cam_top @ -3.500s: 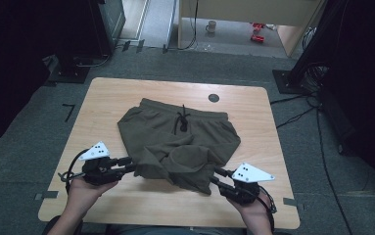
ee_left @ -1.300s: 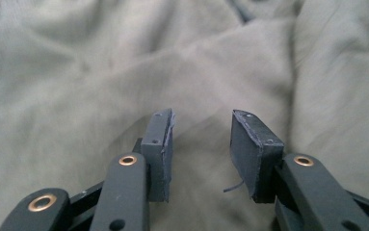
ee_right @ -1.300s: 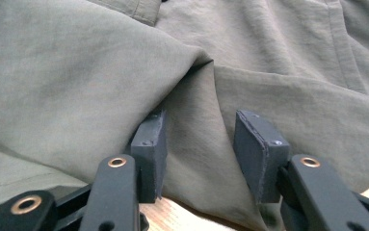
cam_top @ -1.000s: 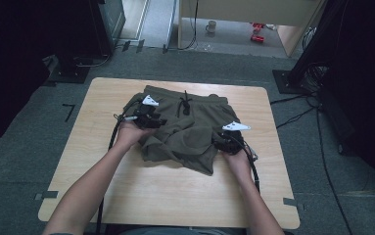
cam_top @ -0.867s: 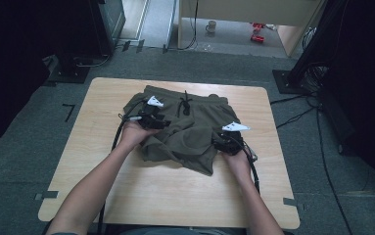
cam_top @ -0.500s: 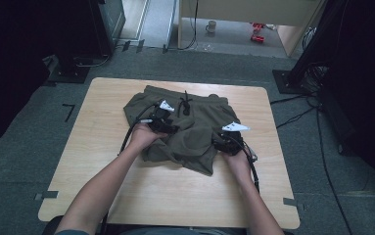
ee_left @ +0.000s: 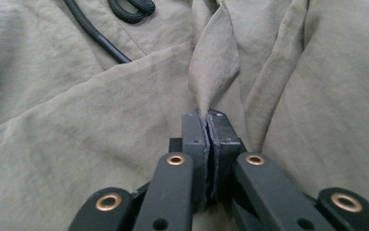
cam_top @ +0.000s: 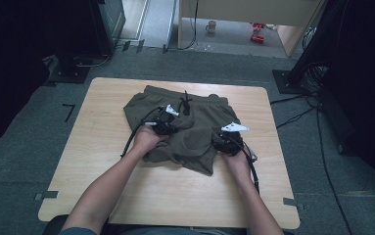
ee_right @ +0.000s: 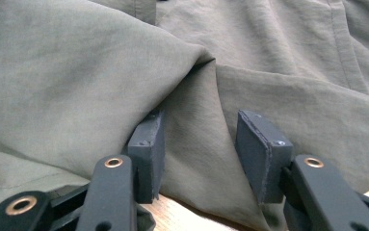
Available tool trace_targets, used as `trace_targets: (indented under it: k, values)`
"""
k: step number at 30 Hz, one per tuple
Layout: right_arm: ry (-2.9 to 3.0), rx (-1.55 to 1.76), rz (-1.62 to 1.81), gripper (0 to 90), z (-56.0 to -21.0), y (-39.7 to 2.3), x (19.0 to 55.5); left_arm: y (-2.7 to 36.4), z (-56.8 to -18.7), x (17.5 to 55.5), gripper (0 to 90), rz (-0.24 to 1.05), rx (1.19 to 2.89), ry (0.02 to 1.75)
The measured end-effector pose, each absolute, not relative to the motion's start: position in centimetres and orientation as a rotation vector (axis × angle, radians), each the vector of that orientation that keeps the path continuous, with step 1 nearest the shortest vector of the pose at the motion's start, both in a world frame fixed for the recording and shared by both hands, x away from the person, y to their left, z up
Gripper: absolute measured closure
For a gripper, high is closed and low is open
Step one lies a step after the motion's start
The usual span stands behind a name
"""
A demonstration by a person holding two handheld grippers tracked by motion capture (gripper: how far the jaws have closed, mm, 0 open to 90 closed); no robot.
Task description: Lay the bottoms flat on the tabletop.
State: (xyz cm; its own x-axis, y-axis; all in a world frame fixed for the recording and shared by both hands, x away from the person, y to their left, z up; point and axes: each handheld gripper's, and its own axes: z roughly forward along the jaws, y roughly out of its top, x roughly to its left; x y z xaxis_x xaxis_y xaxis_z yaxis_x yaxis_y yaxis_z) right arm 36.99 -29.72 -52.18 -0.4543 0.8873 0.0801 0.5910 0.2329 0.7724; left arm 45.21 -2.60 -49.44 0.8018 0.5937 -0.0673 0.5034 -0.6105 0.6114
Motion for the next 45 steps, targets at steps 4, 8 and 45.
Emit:
trace_targets:
  k: [4,8,45]
  values:
    - [2.136,1.363,1.079,53.4,-52.2,-29.7,37.0,-1.4,-48.0,44.9,88.5,0.2,2.286,0.834]
    - [2.136,1.364,1.079,53.5,-52.2,-29.7,36.9,0.5,-46.1,44.1,88.6,0.218,2.205,0.849]
    - [2.107,1.395,1.069,56.0,-52.2,-29.7,37.4,19.3,-46.1,36.9,88.6,0.325,1.879,1.298]
